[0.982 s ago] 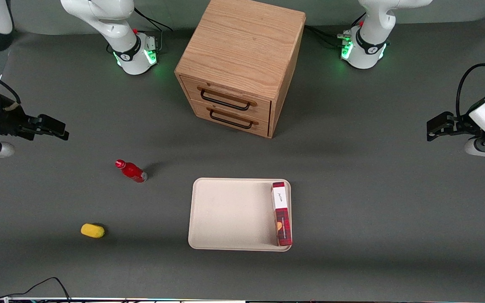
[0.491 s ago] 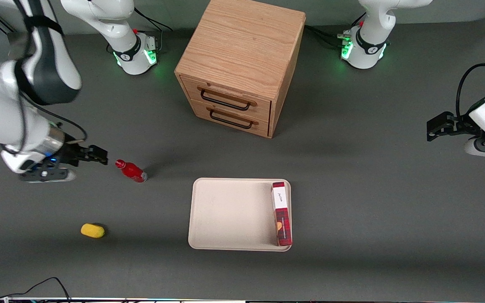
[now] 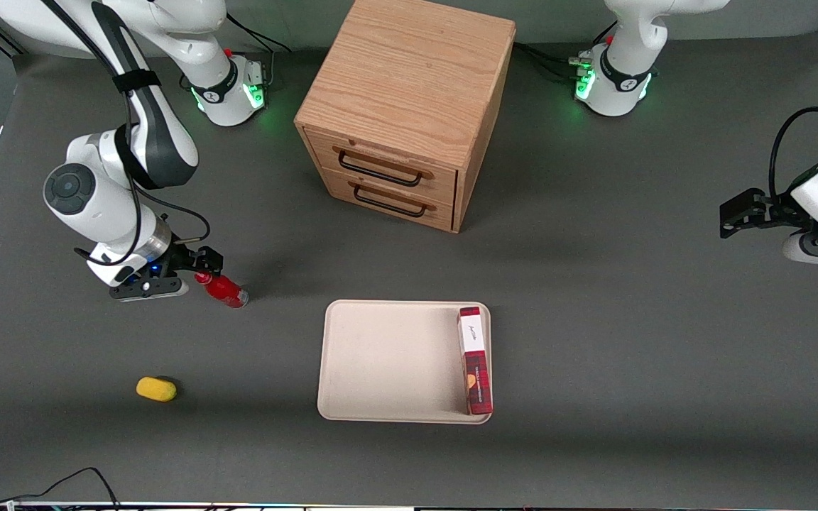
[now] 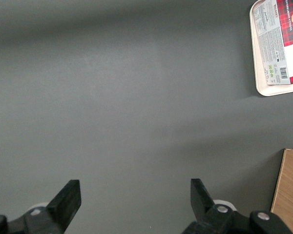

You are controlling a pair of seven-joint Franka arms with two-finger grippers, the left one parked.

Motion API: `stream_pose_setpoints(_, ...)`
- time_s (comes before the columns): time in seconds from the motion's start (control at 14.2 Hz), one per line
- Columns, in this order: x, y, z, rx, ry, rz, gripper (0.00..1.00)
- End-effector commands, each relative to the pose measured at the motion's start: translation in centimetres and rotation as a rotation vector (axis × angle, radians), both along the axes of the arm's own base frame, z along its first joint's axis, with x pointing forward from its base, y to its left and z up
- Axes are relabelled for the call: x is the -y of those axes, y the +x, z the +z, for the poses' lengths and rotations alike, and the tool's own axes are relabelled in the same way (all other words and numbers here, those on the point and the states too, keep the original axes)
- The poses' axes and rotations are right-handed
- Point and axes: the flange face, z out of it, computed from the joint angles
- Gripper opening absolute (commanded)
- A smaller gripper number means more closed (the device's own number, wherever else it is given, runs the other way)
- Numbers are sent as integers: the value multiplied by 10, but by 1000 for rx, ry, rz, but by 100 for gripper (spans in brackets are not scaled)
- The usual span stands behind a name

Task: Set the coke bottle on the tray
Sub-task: 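Move the open right gripper down over the red Coca-Cola bottle's cap, then close the right gripper on the bottle's cap end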

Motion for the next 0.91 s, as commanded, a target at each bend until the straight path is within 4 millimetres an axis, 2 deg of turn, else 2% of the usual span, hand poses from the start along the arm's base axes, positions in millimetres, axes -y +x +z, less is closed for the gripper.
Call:
stream_pose_setpoints(0.0, -7, -1, -3, 17, -10, 49, 95)
stream_pose_setpoints(0.21, -10, -2, -6, 13, -7, 51, 89)
stream_pose_setpoints(0.42, -11, -2, -7, 10, -6, 54, 73)
stream_pose_setpoints(0.63, -9, -1, -6, 11, -6, 53, 44)
stream_pose_setpoints(0.84, -9, 0, -5, 14, -5, 53, 0)
